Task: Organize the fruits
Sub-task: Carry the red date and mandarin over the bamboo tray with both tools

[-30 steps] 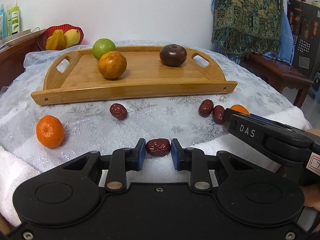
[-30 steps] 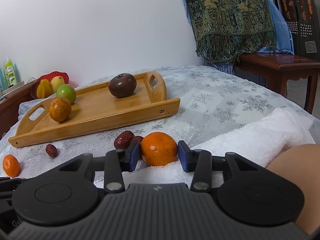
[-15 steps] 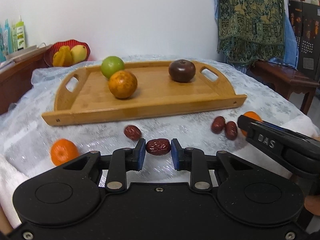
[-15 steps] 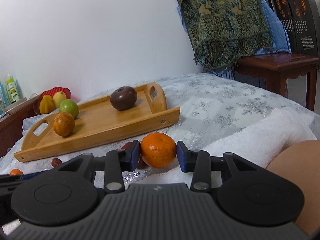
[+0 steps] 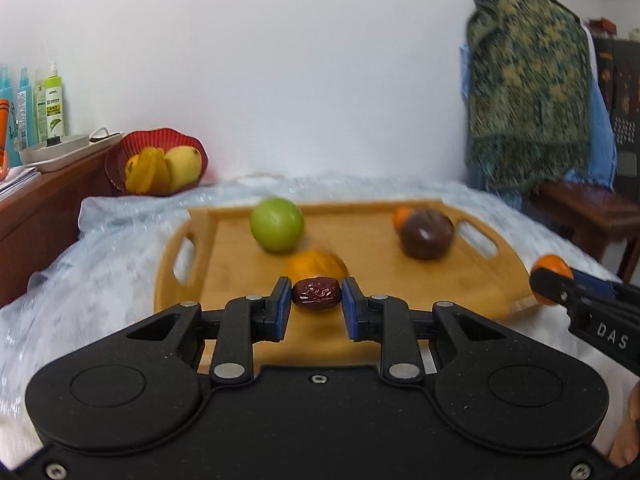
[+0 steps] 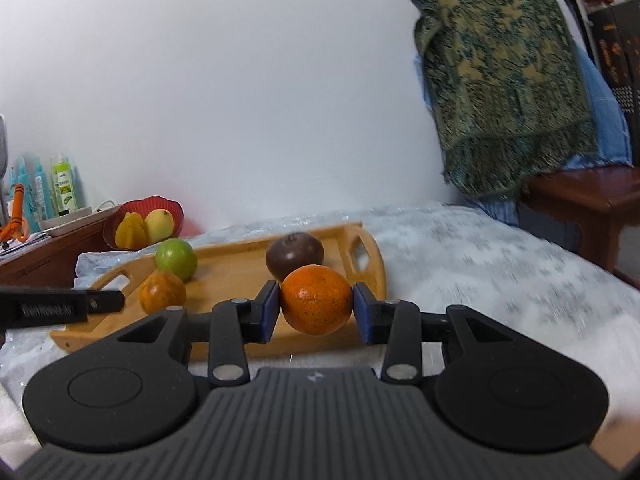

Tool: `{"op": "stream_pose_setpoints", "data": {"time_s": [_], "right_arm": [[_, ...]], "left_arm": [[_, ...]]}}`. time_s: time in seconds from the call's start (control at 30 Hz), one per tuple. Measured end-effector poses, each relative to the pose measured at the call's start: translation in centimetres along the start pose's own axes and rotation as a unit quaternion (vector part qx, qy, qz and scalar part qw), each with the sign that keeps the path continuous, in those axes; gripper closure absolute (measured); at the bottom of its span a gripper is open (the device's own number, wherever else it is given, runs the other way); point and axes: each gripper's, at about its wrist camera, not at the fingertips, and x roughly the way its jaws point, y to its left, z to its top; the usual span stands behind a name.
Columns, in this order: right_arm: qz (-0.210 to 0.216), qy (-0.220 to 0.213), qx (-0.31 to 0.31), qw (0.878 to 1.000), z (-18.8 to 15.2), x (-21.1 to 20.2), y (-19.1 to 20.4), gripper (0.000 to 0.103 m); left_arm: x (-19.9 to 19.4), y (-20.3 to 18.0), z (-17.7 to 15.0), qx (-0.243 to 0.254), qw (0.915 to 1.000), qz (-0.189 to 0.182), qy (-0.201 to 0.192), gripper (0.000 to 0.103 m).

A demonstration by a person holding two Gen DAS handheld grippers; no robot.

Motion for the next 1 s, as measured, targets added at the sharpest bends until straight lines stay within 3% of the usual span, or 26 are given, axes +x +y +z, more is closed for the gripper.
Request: {"op": "stream_pose_setpoints", "data": {"time_s": [0.4,0.63,1.0], "right_arm": [[0.004,0.025,-0.014,1.0,1.6,7.5,0.0,0.059],[-0.002,0.056,-0.005,0.998,1.6,9.5,0.2,0.059],[-0.006,0.078,0.004,0.997,1.4,10.6,0.7,0.059]], "left_arm": [[8.6,4.0,5.1,-0.061,0.9969,-0.029,0.04,0.078],[11.8,4.3,5.3,-0.078,0.994,-0.024,0.073,0.078],[13.3,4.7,4.6,-0.101,0.9901,-0.021,0.095,0.078]]}}
